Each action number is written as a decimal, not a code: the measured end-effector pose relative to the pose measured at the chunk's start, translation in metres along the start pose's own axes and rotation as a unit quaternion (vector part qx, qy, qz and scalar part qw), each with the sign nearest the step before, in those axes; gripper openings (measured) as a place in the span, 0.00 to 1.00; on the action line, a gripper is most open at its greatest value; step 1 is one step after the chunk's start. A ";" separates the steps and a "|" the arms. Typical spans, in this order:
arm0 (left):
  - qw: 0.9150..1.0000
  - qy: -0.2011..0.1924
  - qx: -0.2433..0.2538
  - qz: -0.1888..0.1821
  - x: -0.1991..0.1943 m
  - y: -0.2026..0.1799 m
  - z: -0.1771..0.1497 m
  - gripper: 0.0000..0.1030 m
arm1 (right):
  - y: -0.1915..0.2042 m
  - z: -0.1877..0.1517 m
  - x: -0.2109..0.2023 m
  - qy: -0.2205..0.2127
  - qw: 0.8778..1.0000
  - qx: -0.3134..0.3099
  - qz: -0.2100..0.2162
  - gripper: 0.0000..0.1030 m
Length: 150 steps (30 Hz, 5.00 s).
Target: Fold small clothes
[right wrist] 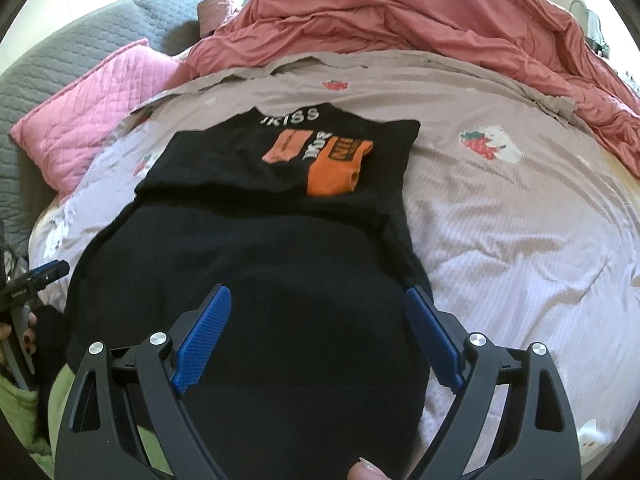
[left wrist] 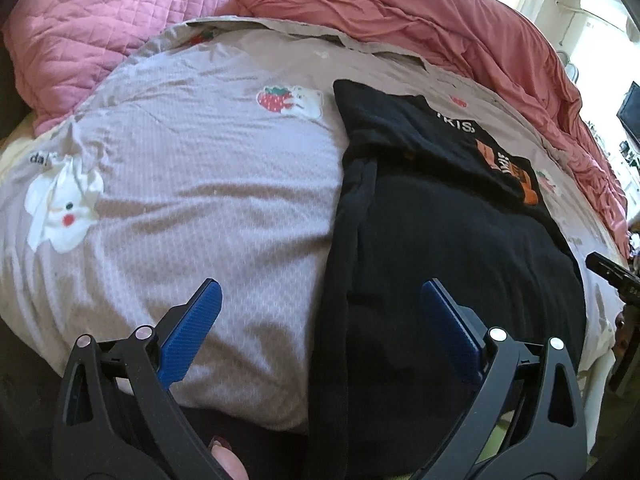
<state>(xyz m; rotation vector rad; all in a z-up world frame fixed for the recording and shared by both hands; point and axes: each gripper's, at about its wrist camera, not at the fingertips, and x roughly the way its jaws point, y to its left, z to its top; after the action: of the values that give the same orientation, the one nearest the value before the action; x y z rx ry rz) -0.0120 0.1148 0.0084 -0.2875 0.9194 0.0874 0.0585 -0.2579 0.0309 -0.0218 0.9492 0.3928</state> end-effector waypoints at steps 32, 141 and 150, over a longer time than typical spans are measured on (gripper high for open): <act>0.999 0.032 0.007 -0.022 0.003 -0.006 -0.030 0.05 | -0.029 -0.070 -0.019 0.076 0.997 0.006 0.001 0.33; 0.992 -0.095 -0.055 -0.060 0.051 -0.001 0.068 0.54 | 0.089 0.045 0.085 -0.046 0.954 -0.293 -0.050 0.29; 0.991 -0.101 -0.051 -0.066 0.050 -0.004 0.069 0.55 | 0.078 0.089 0.077 -0.048 0.967 -0.251 -0.004 0.20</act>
<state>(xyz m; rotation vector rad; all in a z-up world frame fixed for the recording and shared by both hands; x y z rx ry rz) 0.0723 0.1283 0.0091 -0.4259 0.6939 0.0399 0.1420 -0.1438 0.0337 -0.4648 0.7343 0.6134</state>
